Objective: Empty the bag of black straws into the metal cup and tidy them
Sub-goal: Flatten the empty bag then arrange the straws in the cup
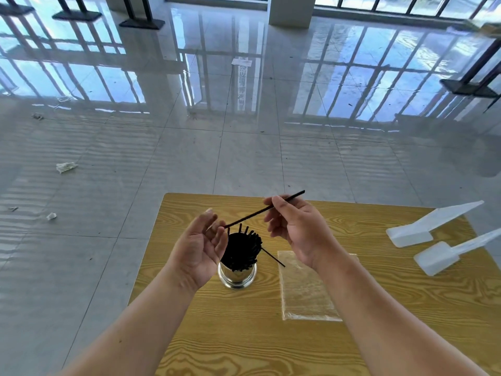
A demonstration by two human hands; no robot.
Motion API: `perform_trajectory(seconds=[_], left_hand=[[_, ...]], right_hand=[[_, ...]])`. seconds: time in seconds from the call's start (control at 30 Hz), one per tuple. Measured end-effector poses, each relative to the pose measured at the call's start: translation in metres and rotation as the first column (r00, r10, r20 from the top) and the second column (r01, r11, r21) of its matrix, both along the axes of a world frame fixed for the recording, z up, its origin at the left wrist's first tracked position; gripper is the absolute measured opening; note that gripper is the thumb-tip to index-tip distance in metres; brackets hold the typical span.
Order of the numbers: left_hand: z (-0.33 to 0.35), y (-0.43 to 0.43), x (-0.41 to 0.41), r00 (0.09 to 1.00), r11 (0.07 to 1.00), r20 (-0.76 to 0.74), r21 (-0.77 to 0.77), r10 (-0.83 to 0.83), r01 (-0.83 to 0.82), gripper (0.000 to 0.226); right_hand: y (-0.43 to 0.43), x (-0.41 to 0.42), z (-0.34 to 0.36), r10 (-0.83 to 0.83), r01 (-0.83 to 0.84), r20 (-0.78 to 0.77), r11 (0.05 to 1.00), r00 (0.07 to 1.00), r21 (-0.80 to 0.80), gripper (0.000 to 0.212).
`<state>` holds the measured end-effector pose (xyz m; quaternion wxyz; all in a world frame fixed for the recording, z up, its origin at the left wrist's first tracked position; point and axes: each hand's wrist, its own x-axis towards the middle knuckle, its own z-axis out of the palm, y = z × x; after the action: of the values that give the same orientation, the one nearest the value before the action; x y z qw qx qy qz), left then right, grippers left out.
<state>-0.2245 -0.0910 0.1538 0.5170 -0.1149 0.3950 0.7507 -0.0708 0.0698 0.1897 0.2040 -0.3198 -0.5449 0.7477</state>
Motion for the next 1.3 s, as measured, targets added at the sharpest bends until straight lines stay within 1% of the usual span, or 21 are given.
perform_trajectory(seconds=[0.03, 0.1, 0.17, 0.2, 0.27, 0.33, 0.4, 0.43, 0.47, 0.53, 0.57, 0.6, 0.67, 0.7, 0.73, 0.83, 0.87, 1.0, 1.17, 1.23, 1.3], left_hand=[[-0.003, -0.001, 0.001, 0.997, 0.998, -0.076, -0.061, -0.034, 0.029, 0.018], [-0.010, -0.004, 0.001, 0.946, 0.957, -0.282, -0.280, -0.159, 0.078, 0.022], [-0.019, -0.008, 0.001, 0.818, 0.873, -0.477, -0.484, -0.321, 0.060, 0.016], [-0.022, -0.011, 0.001, 0.742, 0.841, -0.547, -0.539, -0.388, 0.041, 0.011], [-0.026, -0.012, 0.003, 0.611, 0.805, -0.628, -0.592, -0.483, 0.028, 0.005], [-0.027, -0.011, 0.005, 0.492, 0.765, -0.659, -0.643, -0.569, 0.024, 0.004], [-0.027, -0.008, 0.007, 0.306, 0.697, -0.664, -0.717, -0.682, -0.006, 0.010], [-0.026, -0.007, 0.008, 0.214, 0.671, -0.659, -0.741, -0.721, -0.024, 0.013], [-0.026, -0.007, 0.009, 0.145, 0.658, -0.656, -0.752, -0.741, -0.037, 0.016], [-0.026, -0.006, 0.010, 0.076, 0.652, -0.653, -0.757, -0.753, -0.044, 0.018], [-0.026, -0.006, 0.011, 0.057, 0.649, -0.651, -0.759, -0.757, -0.044, 0.019], [-0.026, -0.006, 0.012, 0.042, 0.647, -0.649, -0.761, -0.760, -0.042, 0.019], [-0.026, -0.005, 0.015, 0.026, 0.646, -0.647, -0.762, -0.762, -0.032, 0.019], [-0.026, -0.005, 0.016, 0.024, 0.647, -0.648, -0.762, -0.761, -0.023, 0.018], [-0.026, -0.004, 0.017, 0.023, 0.648, -0.648, -0.761, -0.761, -0.011, 0.016], [-0.027, -0.005, 0.017, 0.014, 0.649, -0.649, -0.760, -0.761, 0.018, 0.008], [-0.026, -0.005, 0.016, 0.013, 0.652, -0.652, -0.758, -0.758, 0.021, 0.006], [-0.023, -0.005, 0.013, 0.017, 0.648, -0.648, -0.761, -0.761, 0.011, 0.007], [-0.021, -0.001, 0.013, 0.057, 0.639, -0.637, -0.769, -0.768, 0.018, 0.008], [-0.019, 0.002, 0.014, 0.065, 0.633, -0.631, -0.774, -0.773, 0.023, 0.009], [-0.018, 0.005, 0.015, 0.101, 0.636, -0.630, -0.770, -0.770, 0.055, 0.011]], right_hand=[[-0.002, -0.002, 0.003, -0.017, 0.011, 0.040, 0.990, 0.999, 0.143, 0.026], [-0.006, -0.004, 0.005, -0.048, 0.015, 0.081, 0.931, 0.996, 0.364, 0.028], [-0.009, -0.001, 0.002, -0.056, -0.020, 0.134, 0.861, 0.989, 0.508, 0.027], [-0.013, -0.001, -0.002, -0.054, -0.048, 0.167, 0.833, 0.985, 0.552, 0.027], [-0.022, -0.001, -0.016, -0.013, -0.121, 0.229, 0.820, 0.973, 0.559, 0.026], [-0.031, -0.004, -0.035, 0.107, -0.280, 0.350, 0.823, 0.931, 0.494, 0.022], [-0.036, -0.004, -0.054, 0.168, -0.412, 0.489, 0.794, 0.856, 0.447, 0.018], [-0.034, -0.003, -0.062, 0.142, -0.399, 0.505, 0.801, 0.851, 0.446, 0.021], [-0.031, -0.002, -0.067, 0.077, -0.334, 0.492, 0.823, 0.867, 0.460, 0.023], [-0.025, 0.000, -0.077, -0.095, -0.188, 0.485, 0.844, 0.869, 0.502, 0.028], [-0.022, 0.001, -0.081, -0.138, -0.172, 0.523, 0.849, 0.841, 0.500, 0.035], [-0.020, 0.000, -0.085, -0.123, -0.197, 0.578, 0.866, 0.807, 0.460, 0.044], [-0.021, -0.005, -0.091, -0.009, -0.284, 0.662, 0.899, 0.749, 0.333, 0.058], [-0.021, -0.009, -0.095, 0.030, -0.318, 0.682, 0.898, 0.731, 0.302, 0.057], [-0.022, -0.012, -0.099, 0.037, -0.342, 0.692, 0.887, 0.721, 0.309, 0.050], [-0.023, -0.018, -0.103, -0.047, -0.370, 0.691, 0.817, 0.721, 0.442, 0.020], [-0.022, -0.017, -0.101, -0.070, -0.370, 0.681, 0.797, 0.729, 0.478, 0.014], [-0.018, -0.013, -0.082, -0.096, -0.395, 0.645, 0.719, 0.758, 0.571, 0.015], [-0.008, -0.012, -0.046, -0.083, -0.489, 0.665, 0.611, 0.742, 0.622, 0.011], [-0.004, -0.011, -0.030, -0.090, -0.504, 0.655, 0.563, 0.750, 0.655, 0.010], [0.001, -0.008, -0.015, -0.101, -0.499, 0.639, 0.538, 0.762, 0.679, 0.008]])
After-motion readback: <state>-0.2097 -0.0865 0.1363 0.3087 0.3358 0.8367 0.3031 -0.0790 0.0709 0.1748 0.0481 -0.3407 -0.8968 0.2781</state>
